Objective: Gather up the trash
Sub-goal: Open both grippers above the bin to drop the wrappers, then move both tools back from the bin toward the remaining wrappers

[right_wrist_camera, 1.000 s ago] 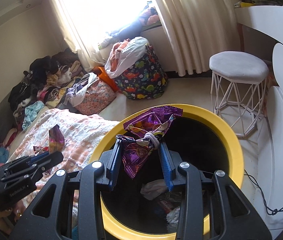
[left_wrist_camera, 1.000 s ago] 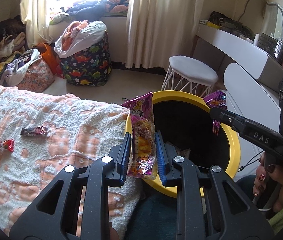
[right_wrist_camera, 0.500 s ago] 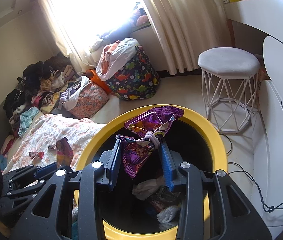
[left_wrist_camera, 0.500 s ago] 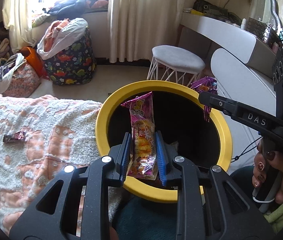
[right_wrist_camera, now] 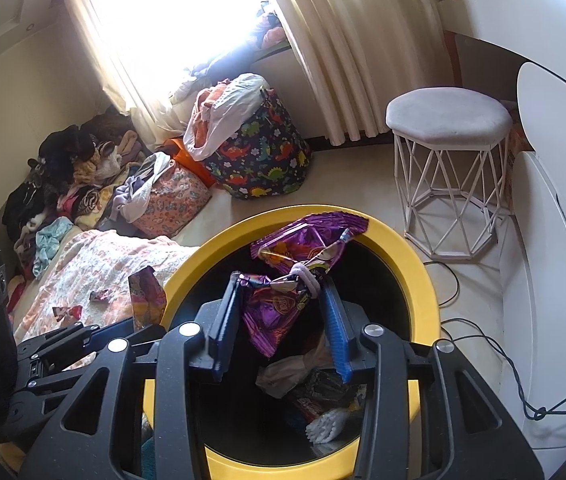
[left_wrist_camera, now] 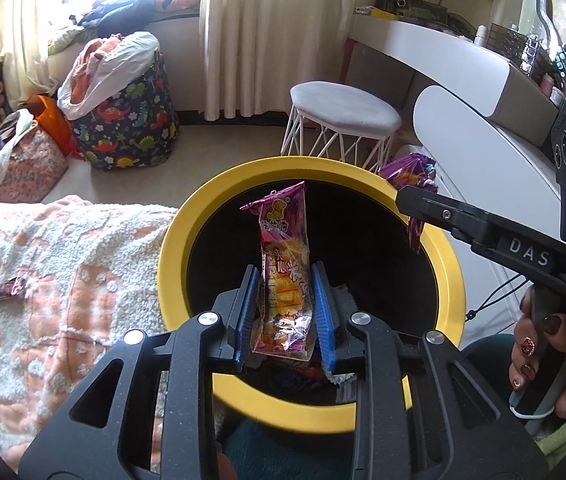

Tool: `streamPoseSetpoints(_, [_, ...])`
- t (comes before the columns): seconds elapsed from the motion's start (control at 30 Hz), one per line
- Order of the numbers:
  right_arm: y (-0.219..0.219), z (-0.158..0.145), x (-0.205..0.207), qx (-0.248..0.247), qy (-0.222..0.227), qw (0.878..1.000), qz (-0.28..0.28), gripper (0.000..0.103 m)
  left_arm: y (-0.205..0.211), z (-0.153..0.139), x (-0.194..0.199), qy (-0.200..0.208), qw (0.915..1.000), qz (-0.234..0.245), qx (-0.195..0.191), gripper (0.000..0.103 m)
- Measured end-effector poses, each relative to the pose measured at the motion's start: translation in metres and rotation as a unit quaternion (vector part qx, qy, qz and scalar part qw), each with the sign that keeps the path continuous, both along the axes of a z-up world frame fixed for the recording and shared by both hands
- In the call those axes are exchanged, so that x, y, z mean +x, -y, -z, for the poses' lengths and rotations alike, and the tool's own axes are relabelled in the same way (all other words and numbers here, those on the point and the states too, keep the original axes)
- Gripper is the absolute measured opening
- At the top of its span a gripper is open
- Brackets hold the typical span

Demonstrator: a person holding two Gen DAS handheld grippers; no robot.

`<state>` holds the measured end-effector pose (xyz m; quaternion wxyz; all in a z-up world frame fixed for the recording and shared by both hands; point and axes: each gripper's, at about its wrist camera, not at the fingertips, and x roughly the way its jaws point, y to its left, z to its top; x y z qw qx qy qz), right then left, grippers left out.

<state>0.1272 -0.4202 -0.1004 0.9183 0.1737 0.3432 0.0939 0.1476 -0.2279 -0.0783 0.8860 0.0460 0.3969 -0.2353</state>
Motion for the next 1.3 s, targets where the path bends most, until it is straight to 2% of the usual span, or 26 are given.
streamPoseSetpoints(0.07, [0.002, 0.0, -0.001, 0.006, 0.0, 1.0, 0.004, 0.051, 0.0, 0.0, 0.001, 0.0, 1.0, 0.0, -0.003, 0.031])
streamPoseSetpoints(0.2, [0.003, -0.001, -0.002, 0.005, -0.002, 1.0, 0.012, 0.06, -0.001, -0.002, -0.001, 0.007, 1.0, -0.002, -0.005, 0.05])
streamPoseSetpoints(0.33, [0.002, -0.003, -0.004, 0.001, 0.0, 1.0, 0.02, 0.064, -0.007, -0.007, -0.005, 0.018, 0.9996, -0.018, -0.009, 0.086])
streamPoseSetpoints(0.37, [0.001, -0.004, -0.004, -0.001, 0.001, 1.0, 0.02, 0.067, -0.01, -0.008, -0.005, 0.02, 0.9995, -0.022, -0.011, 0.091])
streamPoseSetpoints(0.57, [-0.012, -0.014, -0.007, -0.011, 0.023, 1.0, 0.011, 0.074, -0.03, -0.015, -0.011, 0.043, 0.9973, -0.06, -0.006, 0.092])
streamPoseSetpoints(0.77, [-0.038, -0.024, -0.003, -0.019, 0.039, 0.999, -0.023, 0.075, -0.064, -0.021, -0.01, 0.051, 0.9927, -0.108, -0.017, 0.092])
streamPoseSetpoints(0.93, [-0.068, -0.027, 0.004, -0.029, 0.043, 0.997, -0.06, 0.075, -0.097, -0.028, -0.009, 0.067, 0.9861, -0.151, -0.014, 0.092])
streamPoseSetpoints(1.3, [-0.147, -0.026, 0.028, -0.049, 0.036, 0.988, -0.141, 0.075, -0.178, -0.025, -0.008, 0.063, 0.9686, -0.239, -0.027, 0.092])
